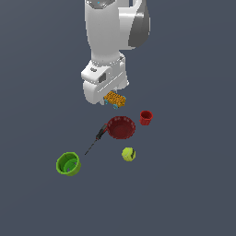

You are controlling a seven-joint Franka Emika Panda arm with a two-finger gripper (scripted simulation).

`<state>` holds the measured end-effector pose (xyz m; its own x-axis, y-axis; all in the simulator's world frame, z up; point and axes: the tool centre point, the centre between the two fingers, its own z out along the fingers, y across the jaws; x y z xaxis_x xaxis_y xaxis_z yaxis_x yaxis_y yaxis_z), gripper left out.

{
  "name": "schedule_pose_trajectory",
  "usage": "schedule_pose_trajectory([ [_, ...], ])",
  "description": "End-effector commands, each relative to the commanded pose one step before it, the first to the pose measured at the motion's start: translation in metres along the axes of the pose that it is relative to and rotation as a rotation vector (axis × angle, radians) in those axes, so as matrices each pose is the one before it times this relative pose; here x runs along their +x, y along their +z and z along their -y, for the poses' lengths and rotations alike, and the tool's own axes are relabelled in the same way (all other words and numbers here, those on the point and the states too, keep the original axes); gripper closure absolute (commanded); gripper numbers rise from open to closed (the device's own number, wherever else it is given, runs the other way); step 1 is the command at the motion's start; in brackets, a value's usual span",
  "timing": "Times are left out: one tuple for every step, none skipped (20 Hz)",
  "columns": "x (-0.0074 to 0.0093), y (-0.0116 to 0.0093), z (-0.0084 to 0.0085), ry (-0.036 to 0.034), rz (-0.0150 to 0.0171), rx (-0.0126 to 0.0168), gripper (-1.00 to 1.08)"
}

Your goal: Pick up a designated object from a clutter of objects.

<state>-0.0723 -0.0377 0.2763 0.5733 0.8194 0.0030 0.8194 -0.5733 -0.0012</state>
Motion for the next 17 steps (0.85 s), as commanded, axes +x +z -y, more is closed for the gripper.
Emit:
schedule_pose_trajectory([
  [-0.01612,-0.01927,-0.00016,-0.00063,-0.00083,0.00043,1.08],
  [-0.00583,-0.00695,-0.00034,0.00000,0.00000,0.00000,1.08],
  [-0.00558,-0.00664,-0.00036,0.00000,0.00000,0.00000,1.08],
  [-0.00531,-0.00631,-0.00038,0.00000,0.00000,0.00000,1.08],
  [-0.00501,-0.00595,-0.00041,0.00000,0.00000,0.00000,1.08],
  [-0.00457,-0.00548,-0.00044,0.00024,0.00063,-0.00013,1.08],
  [-0.00431,-0.00511,-0.00045,0.00000,0.00000,0.00000,1.08],
  [-0.00377,-0.00461,-0.00041,0.00017,0.00063,-0.00024,1.08],
  [-0.00350,-0.00415,-0.00045,0.00000,0.00000,0.00000,1.08],
  [-0.00294,-0.00365,-0.00037,0.00014,0.00062,-0.00026,1.08],
  [-0.00269,-0.00318,-0.00041,0.00000,0.00000,0.00000,1.08],
  [-0.00211,-0.00269,-0.00030,0.00013,0.00062,-0.00027,1.08],
  [-0.00187,-0.00220,-0.00032,0.00000,0.00000,0.00000,1.08],
  [-0.00128,-0.00172,-0.00018,0.00012,0.00062,-0.00028,1.08],
  [-0.00104,-0.00123,-0.00019,0.00000,0.00000,0.00000,1.08],
  [-0.00063,-0.00074,-0.00012,0.00000,0.00000,0.00000,1.08],
  [-0.00021,-0.00025,-0.00004,0.00000,0.00000,0.00000,1.08],
])
